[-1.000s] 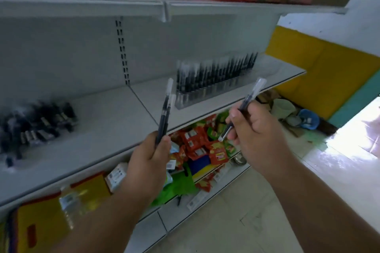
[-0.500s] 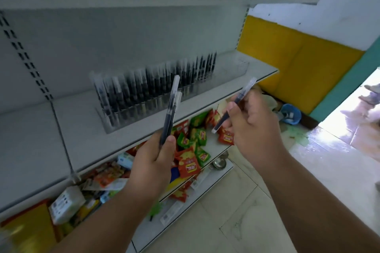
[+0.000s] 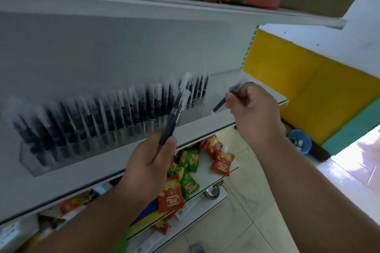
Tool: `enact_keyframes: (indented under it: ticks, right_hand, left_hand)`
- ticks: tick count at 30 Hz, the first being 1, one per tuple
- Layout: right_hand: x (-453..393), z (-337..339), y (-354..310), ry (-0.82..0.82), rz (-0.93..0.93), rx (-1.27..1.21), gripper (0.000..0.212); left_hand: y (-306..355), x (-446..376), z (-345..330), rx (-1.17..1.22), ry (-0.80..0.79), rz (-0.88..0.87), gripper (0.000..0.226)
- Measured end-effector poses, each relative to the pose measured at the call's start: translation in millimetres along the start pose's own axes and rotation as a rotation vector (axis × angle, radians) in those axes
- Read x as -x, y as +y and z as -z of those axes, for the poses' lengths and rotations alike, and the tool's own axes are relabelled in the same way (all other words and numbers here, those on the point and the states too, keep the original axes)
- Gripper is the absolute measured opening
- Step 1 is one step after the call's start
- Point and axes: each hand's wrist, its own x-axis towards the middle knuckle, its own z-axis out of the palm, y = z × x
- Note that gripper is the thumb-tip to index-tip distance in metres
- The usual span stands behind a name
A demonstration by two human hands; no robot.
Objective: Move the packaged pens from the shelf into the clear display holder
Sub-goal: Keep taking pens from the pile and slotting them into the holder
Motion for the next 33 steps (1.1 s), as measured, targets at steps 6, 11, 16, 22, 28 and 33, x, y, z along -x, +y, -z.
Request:
enact_keyframes:
  ticks: [6,11,16,22,28,33]
  right_hand:
    - [-84.8,-12.6,53.3,-0.151,0.159,0.002,0.021]
    - [-129.5,-29.5,75.6,-0.292,0.225,-0.048,0.022]
    - [-147.4,-44.9,83.6,-0.486,0.27,0.012,0.016]
    - [-156.3,-60.6,95.4,-0.595,0.294,0.082,0.023]
    - [-151.8,-55.7,91.8,-0.57,0.182,0.076,0.032]
    - [-118.8,-16.8,78.6,-0.716,0.127,-0.208,0.024]
  left_hand:
    - [-6.1,-32.9,-59.4,-0.052,0.173,0.02,0.034]
    - [-1.6,-46.1,-97.0,-0.034,0.324,0.062,0.034]
    - [-3.4,-45.3,-120.1,0.016,0.423,0.108,0.025]
    - [-4.9,-48.9,-126.2,-0.021,0.461,0.109,0.026]
    - [-5.4,-52.0,-126.0,-0.002,0.438,0.109,0.025]
    - [-3.7,-65.9,-126.0,0.089,0.331,0.112,0.033]
